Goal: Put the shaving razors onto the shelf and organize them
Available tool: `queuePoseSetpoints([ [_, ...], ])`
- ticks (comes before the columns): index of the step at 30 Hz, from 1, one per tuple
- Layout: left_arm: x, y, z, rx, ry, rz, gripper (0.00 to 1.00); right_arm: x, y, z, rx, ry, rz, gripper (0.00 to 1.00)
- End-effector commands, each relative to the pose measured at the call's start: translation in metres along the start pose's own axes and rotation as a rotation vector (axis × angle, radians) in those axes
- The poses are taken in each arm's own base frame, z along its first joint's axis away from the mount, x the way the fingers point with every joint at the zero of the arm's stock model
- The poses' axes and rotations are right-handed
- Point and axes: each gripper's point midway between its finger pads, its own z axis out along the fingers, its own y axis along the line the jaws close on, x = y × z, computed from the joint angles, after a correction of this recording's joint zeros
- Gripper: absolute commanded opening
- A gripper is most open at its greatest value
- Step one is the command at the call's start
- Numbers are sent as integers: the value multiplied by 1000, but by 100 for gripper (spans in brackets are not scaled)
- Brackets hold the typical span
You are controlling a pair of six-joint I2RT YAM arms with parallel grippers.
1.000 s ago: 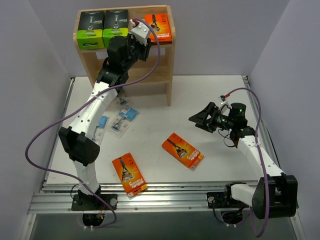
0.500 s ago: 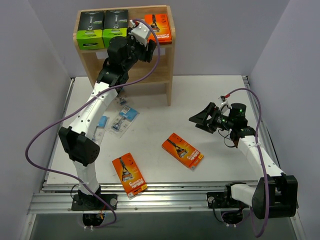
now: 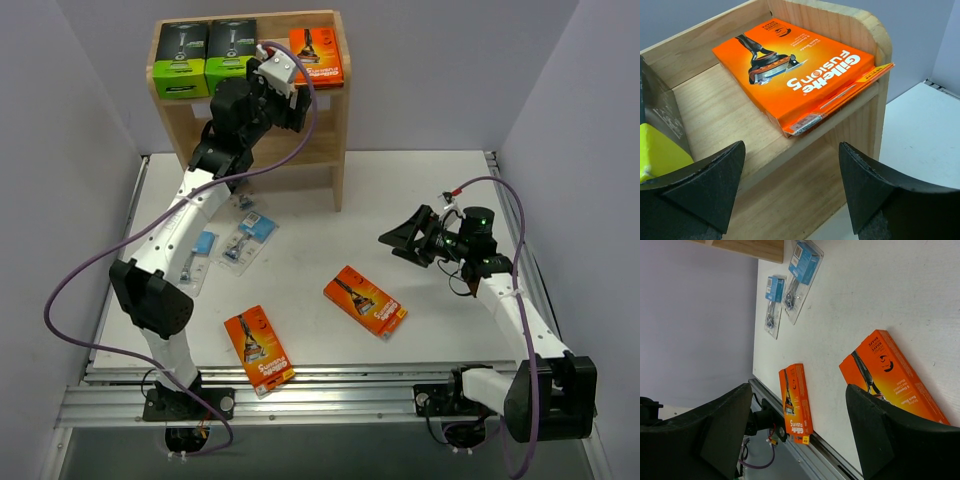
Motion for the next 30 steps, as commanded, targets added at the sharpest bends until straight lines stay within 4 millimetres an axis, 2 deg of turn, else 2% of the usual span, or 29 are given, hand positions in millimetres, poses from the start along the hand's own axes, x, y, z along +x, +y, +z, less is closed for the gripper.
queuePoseSetpoints([
  [1,-45,6,-28,-7,-84,-6,84,-8,12,-8,-22,-36,-50,71],
  [3,-54,6,-39,-4,-101,-6,86,-6,10,-8,-16,-34,-44,72],
  [5,-51,4,-45,1,-93,-7,86,-6,10,-8,-13,-36,-46,72],
  [7,-63,4,-60,0,-114,-8,87,-5,8,-8,-6,-35,-41,72],
  [8,-57,1,-62,11,-107,-11,87,-4,6,-8,1,-34,-41,72],
  [9,-68,0,-74,19,-131,-14,87,-4,5,-8,6,-34,-43,72],
  [10,-71,-6,-79,50,-143,-15,88,-3,1,-8,16,-34,-38,72],
  [11,-63,-12,-82,73,-136,-19,88,-2,-1,-8,27,-32,-38,72],
  [12,-75,-19,-95,112,-166,-25,88,-1,-4,-8,37,-34,-36,72],
  [16,-74,-32,-125,161,-179,-57,89,3,-16,-7,84,-34,-33,72],
  [20,-53,-36,-157,151,-141,-94,93,14,-43,-10,217,-9,-29,72],
  [21,-40,-38,-170,143,-123,-106,93,17,-47,-10,235,-7,-27,71],
  [23,-26,-35,-181,106,-93,-119,96,27,-56,-11,289,10,-29,70],
  [24,-26,-33,-194,86,-96,-132,98,27,-65,-12,340,-3,-37,69],
  [25,-1,-35,-197,76,-34,-147,94,33,-69,-13,371,10,-36,69],
  [27,10,-33,-211,47,-6,-167,94,43,-76,-10,427,19,-53,67],
  [28,31,-37,-215,45,47,-179,94,47,-78,-11,449,21,-54,66],
  [30,38,-35,-228,18,53,-190,94,60,-77,-8,478,37,-65,66],
])
